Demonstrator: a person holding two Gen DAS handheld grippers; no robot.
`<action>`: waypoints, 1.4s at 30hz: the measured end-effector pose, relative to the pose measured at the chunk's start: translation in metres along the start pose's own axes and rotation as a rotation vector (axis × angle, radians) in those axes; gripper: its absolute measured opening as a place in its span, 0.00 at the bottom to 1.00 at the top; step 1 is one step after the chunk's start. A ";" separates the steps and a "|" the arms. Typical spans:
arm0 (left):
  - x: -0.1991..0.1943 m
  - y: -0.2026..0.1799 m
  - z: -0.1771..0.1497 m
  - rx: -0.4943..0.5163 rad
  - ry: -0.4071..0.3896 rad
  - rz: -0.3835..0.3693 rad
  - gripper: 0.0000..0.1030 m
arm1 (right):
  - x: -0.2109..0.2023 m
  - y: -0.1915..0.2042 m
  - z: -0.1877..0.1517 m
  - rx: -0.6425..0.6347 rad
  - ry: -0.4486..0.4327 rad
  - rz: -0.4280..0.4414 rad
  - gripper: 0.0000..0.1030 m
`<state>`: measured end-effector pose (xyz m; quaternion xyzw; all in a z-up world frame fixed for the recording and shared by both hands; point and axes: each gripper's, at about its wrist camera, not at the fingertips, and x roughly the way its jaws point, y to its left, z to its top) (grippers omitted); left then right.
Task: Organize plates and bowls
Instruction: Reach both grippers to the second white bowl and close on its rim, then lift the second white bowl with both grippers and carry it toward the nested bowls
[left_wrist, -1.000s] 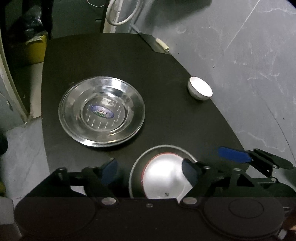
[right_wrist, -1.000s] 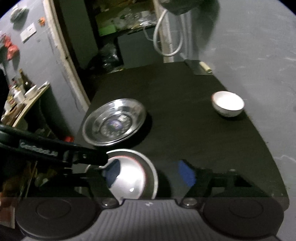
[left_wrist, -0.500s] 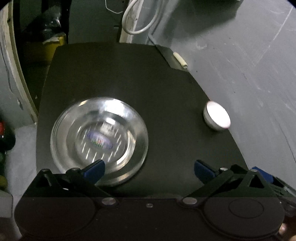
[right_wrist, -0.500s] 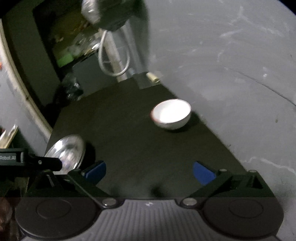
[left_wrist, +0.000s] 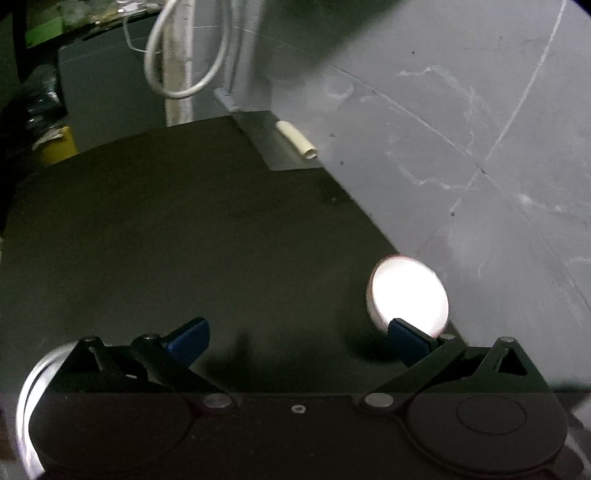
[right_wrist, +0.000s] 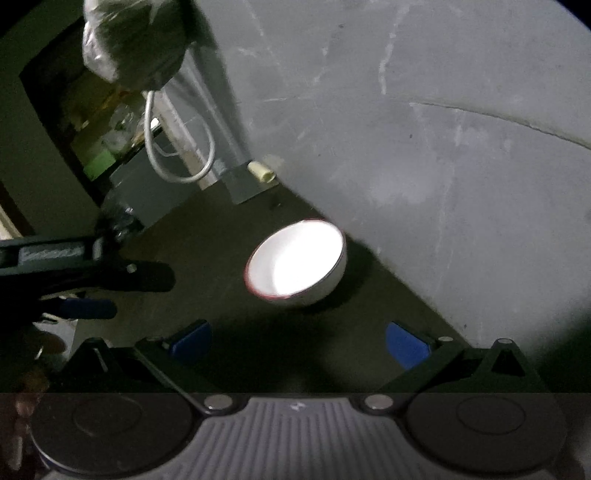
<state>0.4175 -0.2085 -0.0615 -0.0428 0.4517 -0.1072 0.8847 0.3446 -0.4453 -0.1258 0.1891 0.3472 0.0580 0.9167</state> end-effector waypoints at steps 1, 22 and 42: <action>0.006 -0.001 0.005 0.001 -0.004 -0.008 0.99 | 0.002 -0.002 0.001 0.013 -0.006 -0.004 0.99; 0.077 -0.036 0.022 0.038 0.099 -0.125 0.74 | 0.043 -0.009 0.020 0.092 -0.030 -0.039 0.62; 0.091 -0.032 0.017 -0.005 0.173 -0.169 0.10 | 0.053 -0.010 0.023 0.070 0.019 -0.029 0.36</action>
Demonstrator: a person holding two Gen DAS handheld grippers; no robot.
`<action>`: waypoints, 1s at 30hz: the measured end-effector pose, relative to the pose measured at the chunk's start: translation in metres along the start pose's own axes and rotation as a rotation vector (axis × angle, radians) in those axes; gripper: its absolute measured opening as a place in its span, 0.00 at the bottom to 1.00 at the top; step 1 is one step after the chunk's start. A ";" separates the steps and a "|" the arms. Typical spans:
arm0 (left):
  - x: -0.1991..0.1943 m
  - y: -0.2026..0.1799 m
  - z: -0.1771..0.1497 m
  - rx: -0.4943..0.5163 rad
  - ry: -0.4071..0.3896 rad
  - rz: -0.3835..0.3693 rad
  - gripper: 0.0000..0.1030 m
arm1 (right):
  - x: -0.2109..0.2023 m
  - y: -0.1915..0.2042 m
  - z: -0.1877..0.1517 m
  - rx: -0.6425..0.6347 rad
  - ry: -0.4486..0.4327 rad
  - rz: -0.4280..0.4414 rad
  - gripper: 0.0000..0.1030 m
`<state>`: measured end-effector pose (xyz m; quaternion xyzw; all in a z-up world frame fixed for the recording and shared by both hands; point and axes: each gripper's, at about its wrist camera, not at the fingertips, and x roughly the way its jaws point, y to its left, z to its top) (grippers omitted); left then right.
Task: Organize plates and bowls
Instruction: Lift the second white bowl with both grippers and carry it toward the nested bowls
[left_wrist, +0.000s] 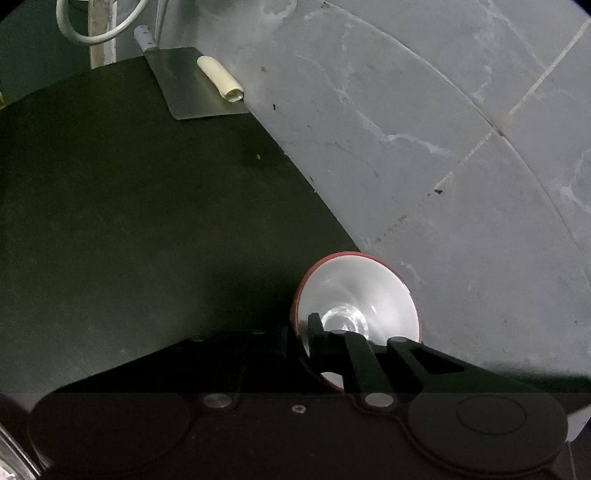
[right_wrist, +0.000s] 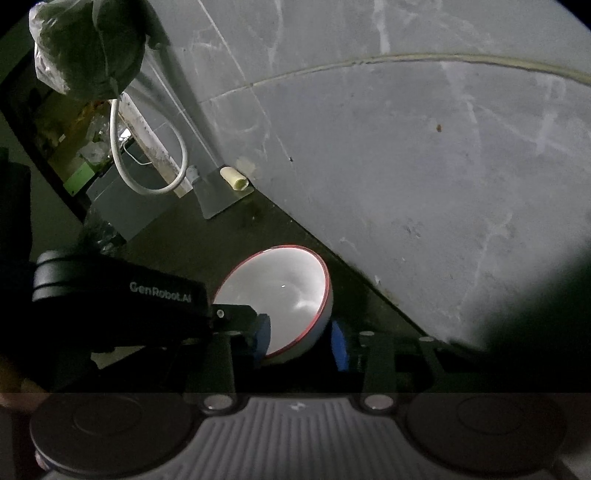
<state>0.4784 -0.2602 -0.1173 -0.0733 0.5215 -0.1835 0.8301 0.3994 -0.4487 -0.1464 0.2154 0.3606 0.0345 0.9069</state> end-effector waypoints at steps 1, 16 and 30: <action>-0.001 0.000 -0.001 0.000 0.001 0.001 0.10 | 0.001 0.001 0.001 0.001 0.001 0.001 0.35; -0.028 0.008 -0.018 -0.017 -0.042 -0.023 0.10 | -0.015 0.007 -0.007 -0.017 0.007 0.051 0.32; -0.110 0.019 -0.051 -0.080 -0.202 -0.052 0.10 | -0.085 0.055 -0.015 -0.154 -0.081 0.138 0.32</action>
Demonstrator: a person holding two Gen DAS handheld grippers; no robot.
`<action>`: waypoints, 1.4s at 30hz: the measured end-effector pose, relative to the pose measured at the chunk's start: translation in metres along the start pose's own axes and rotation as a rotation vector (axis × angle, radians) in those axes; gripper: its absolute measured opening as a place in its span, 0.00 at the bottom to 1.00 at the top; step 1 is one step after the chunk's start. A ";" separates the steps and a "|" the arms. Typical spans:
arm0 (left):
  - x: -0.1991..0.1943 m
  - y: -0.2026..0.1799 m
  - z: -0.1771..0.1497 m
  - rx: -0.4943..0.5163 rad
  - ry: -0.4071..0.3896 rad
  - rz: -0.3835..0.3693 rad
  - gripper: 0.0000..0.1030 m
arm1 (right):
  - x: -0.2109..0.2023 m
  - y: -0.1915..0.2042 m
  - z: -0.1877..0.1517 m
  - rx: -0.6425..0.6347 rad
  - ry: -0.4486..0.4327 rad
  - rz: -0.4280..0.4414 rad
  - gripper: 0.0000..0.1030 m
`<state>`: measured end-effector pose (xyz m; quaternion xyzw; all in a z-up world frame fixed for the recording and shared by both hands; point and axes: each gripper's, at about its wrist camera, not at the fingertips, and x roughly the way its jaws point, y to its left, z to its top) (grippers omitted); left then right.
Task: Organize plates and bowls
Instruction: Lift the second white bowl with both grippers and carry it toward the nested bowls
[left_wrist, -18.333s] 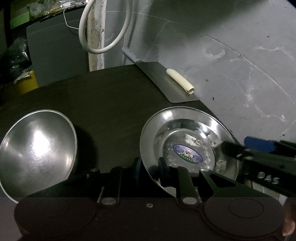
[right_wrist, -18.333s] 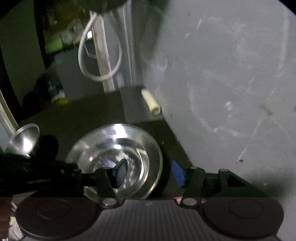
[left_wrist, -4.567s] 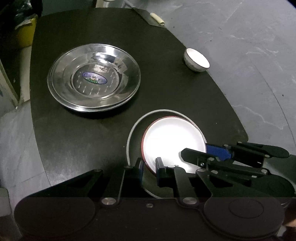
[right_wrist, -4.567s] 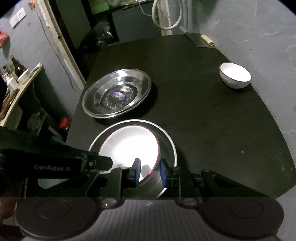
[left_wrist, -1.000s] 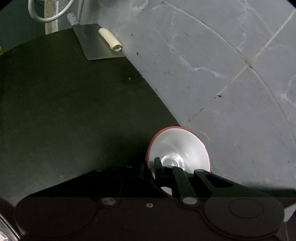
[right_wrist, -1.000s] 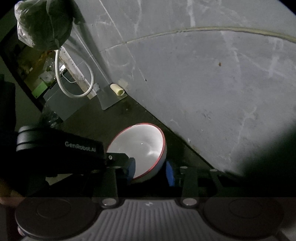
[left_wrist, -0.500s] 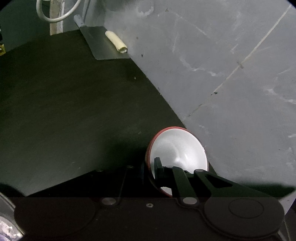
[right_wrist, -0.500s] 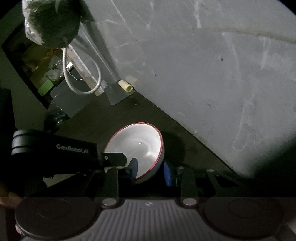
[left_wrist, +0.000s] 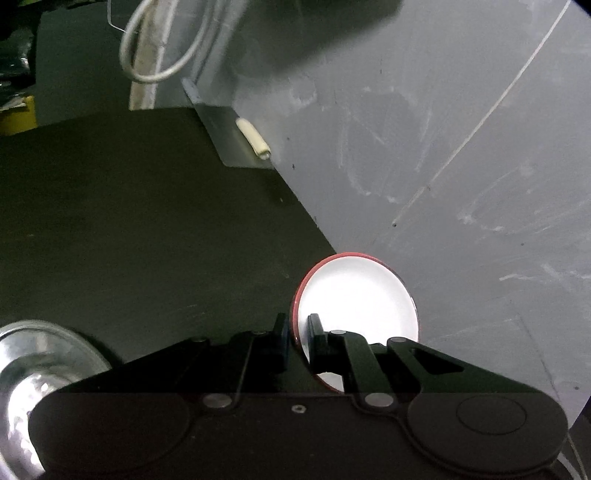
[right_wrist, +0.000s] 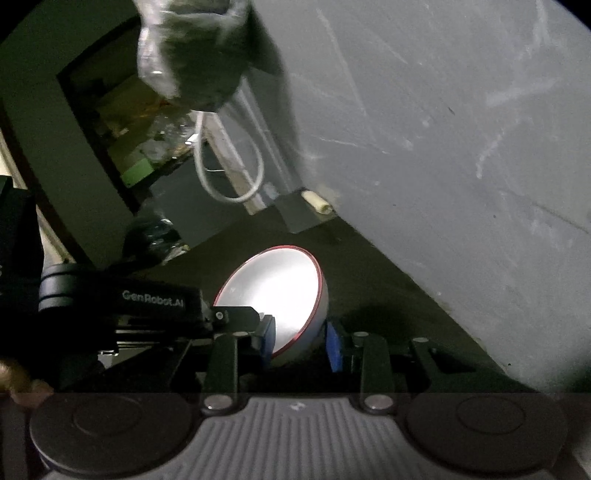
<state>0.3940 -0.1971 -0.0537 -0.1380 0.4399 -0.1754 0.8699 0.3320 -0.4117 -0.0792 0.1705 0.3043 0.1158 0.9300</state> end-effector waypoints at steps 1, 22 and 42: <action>-0.006 0.001 -0.002 -0.006 -0.008 -0.001 0.10 | -0.004 0.004 0.000 -0.008 -0.004 0.006 0.32; -0.121 0.043 -0.070 -0.102 -0.161 -0.024 0.10 | -0.080 0.105 -0.040 -0.239 0.010 0.101 0.33; -0.153 0.064 -0.107 -0.120 -0.152 -0.050 0.10 | -0.103 0.137 -0.068 -0.293 0.022 0.091 0.33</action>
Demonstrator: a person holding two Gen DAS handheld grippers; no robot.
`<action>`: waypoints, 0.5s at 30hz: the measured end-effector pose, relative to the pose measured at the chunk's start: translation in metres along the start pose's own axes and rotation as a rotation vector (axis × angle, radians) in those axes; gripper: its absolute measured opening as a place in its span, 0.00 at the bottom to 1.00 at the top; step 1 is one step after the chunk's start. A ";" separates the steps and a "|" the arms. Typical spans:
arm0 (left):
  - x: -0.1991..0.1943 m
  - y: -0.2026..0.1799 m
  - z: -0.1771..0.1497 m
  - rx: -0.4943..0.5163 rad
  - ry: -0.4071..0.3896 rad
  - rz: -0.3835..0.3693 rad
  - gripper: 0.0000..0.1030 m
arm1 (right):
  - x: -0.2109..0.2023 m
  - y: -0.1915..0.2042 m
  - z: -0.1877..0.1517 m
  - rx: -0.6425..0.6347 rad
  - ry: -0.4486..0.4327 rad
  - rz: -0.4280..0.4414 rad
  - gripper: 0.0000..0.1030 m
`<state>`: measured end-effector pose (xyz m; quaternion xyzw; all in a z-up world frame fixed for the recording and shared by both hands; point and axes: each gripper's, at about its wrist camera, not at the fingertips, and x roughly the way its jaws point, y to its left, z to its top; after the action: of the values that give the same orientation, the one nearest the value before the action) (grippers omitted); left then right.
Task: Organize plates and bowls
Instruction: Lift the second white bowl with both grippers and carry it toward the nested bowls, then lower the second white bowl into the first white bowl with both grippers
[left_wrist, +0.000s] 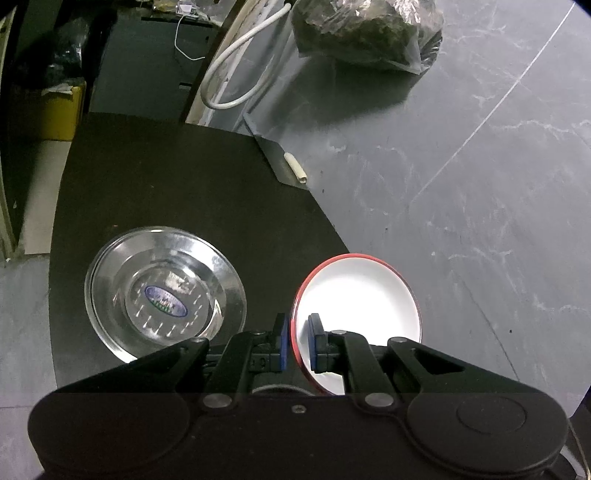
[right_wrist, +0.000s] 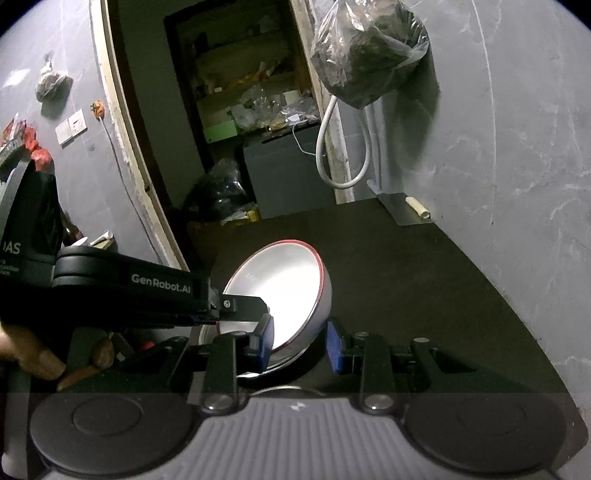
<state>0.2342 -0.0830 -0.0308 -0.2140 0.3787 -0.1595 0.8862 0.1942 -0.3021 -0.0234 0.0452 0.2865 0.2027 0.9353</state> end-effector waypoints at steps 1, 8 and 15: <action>-0.001 0.001 -0.001 0.000 0.004 0.001 0.10 | 0.000 0.001 -0.001 0.001 0.006 0.001 0.33; 0.001 0.002 -0.012 0.005 0.040 0.029 0.10 | 0.004 0.003 -0.007 -0.009 0.069 0.012 0.33; 0.008 0.006 -0.024 -0.004 0.080 0.040 0.10 | 0.009 0.000 -0.016 -0.003 0.149 0.020 0.33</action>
<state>0.2227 -0.0873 -0.0538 -0.2016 0.4184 -0.1495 0.8729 0.1924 -0.2990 -0.0412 0.0313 0.3547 0.2152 0.9093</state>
